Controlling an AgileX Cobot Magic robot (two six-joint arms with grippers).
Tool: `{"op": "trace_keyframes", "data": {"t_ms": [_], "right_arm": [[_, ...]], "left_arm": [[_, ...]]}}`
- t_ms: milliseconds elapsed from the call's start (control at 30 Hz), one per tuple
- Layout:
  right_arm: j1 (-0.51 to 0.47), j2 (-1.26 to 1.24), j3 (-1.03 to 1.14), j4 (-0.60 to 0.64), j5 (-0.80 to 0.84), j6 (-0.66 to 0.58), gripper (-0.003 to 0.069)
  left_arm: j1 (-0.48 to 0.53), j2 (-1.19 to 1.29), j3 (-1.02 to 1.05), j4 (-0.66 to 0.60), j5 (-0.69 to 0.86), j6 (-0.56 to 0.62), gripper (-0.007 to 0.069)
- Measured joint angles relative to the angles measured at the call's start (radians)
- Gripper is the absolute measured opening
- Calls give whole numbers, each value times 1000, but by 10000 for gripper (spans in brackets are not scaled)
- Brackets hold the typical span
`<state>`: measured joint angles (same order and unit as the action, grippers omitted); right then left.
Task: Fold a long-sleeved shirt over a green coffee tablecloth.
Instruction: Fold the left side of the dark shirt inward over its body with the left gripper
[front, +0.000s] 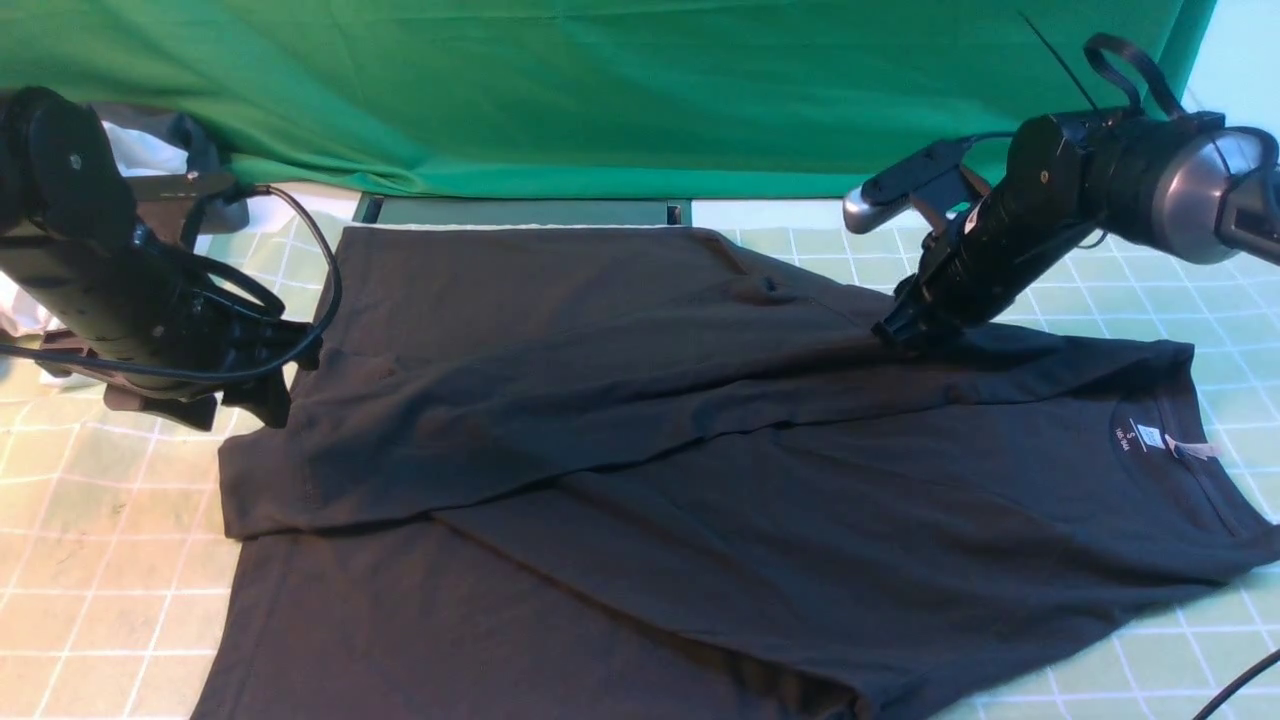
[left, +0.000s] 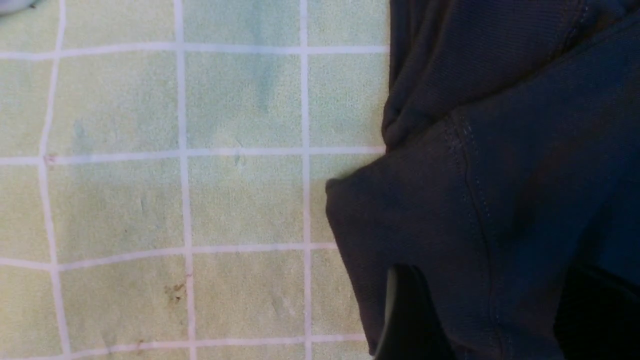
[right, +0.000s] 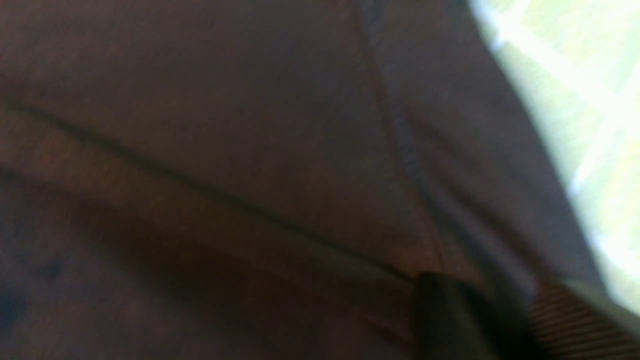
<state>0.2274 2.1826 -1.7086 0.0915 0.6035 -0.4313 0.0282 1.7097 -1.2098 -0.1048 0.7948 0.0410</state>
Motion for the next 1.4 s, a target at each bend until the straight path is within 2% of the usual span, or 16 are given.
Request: {"op": "trace_keyframes", "data": {"t_ms": [33, 100, 333, 400, 533, 600, 667, 867, 900, 967, 1100, 1167, 1200, 1300, 1333, 1400], "right_arm": [[0, 0, 0, -1, -9, 0, 95], [0, 0, 0, -4, -12, 3, 38], [0, 0, -55, -7, 105, -3, 29], [0, 0, -82, -7, 139, 16, 69], [0, 0, -108, -9, 153, 61, 350], [0, 0, -108, -10, 158, 67, 437], [0, 0, -108, -11, 167, 67, 442], [0, 19, -108, -11, 184, 86, 223], [0, 24, -108, -11, 187, 94, 218], [0, 30, -108, -11, 193, 122, 267], [0, 31, -109, -11, 211, 139, 481], [0, 31, -109, -11, 221, 141, 500], [0, 31, -109, -11, 226, 143, 494], [0, 37, -109, -12, 224, 143, 358], [0, 37, -109, -12, 223, 143, 358], [0, 50, -109, -12, 204, 144, 232]], "left_arm": [[0, 0, 0, 0, 0, 0, 347], [0, 0, 0, 0, 0, 0, 347], [0, 0, 0, 0, 0, 0, 347], [0, 0, 0, 0, 0, 0, 347], [0, 0, 0, 0, -4, 0, 347], [0, 0, 0, 0, -4, 0, 347], [0, 0, 0, 0, -5, 0, 347], [0, 0, 0, 0, -6, 0, 347], [0, 0, 0, 0, -6, 0, 347], [0, 0, 0, 0, -7, 0, 347], [0, 0, 0, 0, -7, 12, 347], [0, 0, 0, 0, -7, 13, 347], [0, 0, 0, 0, -7, 13, 347], [0, 0, 0, 0, -9, 14, 347], [0, 0, 0, 0, -11, 14, 347], [0, 0, 0, 0, -15, 14, 347]]}}
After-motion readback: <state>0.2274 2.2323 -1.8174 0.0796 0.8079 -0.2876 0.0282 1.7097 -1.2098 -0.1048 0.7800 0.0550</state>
